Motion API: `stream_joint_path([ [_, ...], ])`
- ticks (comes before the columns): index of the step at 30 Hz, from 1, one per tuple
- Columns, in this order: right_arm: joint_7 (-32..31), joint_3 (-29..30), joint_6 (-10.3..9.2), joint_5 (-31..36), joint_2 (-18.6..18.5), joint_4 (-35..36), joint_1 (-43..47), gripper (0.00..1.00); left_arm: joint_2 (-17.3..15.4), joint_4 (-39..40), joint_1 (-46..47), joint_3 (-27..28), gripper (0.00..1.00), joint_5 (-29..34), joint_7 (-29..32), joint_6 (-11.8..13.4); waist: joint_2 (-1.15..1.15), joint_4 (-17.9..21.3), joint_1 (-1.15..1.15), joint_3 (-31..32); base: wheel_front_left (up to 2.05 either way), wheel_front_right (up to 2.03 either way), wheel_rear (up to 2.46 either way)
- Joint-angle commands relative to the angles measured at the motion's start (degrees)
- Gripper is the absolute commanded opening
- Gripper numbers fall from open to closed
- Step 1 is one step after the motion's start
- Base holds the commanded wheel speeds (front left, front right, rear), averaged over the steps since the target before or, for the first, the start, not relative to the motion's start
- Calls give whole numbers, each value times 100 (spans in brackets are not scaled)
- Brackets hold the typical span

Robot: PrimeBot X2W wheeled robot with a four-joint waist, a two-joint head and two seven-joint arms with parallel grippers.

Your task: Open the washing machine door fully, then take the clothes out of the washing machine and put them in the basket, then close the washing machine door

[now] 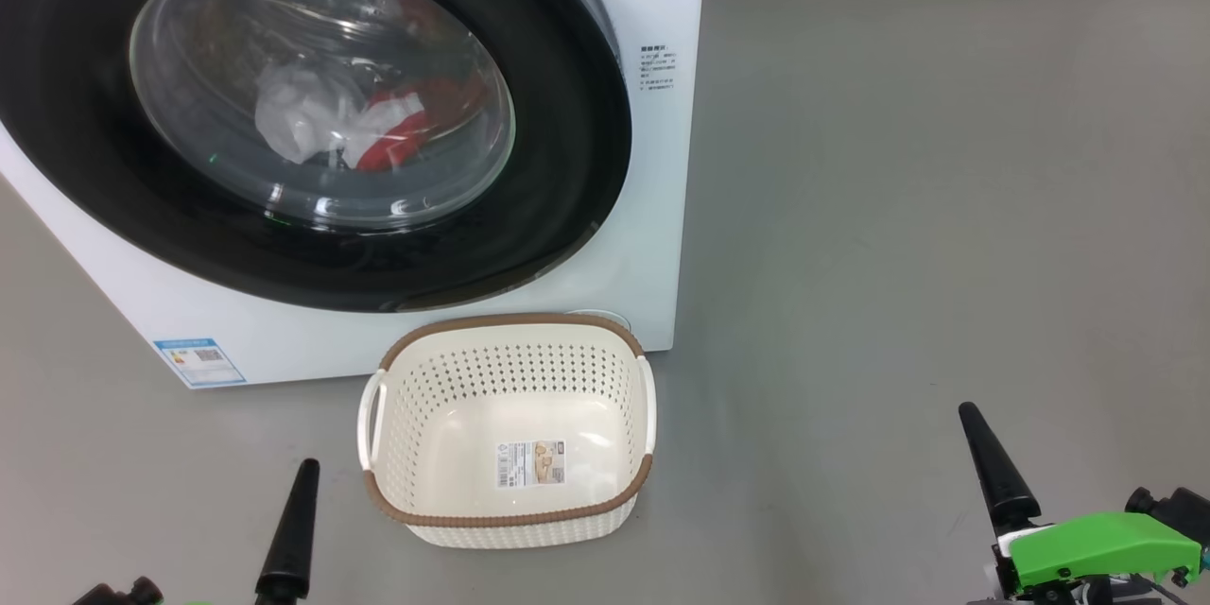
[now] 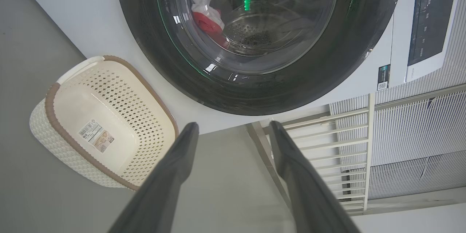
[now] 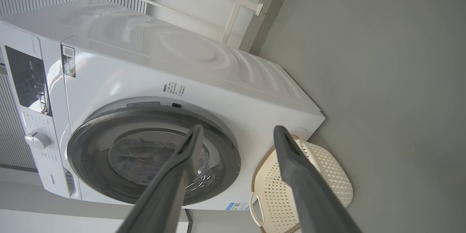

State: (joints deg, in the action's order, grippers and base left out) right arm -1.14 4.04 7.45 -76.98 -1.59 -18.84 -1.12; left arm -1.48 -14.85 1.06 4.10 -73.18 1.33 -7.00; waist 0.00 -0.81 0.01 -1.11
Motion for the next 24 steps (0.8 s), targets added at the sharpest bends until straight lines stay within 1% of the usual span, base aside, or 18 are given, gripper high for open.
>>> stream_joint_path([
  [1,67,-79,2,246,-104,123,-99,100,-106,214,44,88,100,226,-72,-14,0,-4,-1,-3,0,0,0],
  [14,287,-160,2,1249,-105,109,-102,100,-117,451,18,113,100,1465,-293,-18,0,-38,-1,-54,0,0,0],
  [19,371,-197,2,1623,-119,93,-100,100,-119,532,-2,107,100,1883,-378,-10,0,-46,-1,-68,0,0,0],
  [20,371,-197,2,1623,-119,93,-100,100,-119,532,-2,107,100,1883,-378,-10,0,-46,-1,-68,0,0,0],
  [21,405,-212,2,1767,-122,88,-96,100,-122,559,-11,98,100,2048,-412,2,0,-50,-1,-70,0,0,0],
  [24,438,-226,2,1911,-128,78,-90,100,-125,587,-19,90,100,2205,-446,16,0,-56,-1,-71,0,0,0],
])
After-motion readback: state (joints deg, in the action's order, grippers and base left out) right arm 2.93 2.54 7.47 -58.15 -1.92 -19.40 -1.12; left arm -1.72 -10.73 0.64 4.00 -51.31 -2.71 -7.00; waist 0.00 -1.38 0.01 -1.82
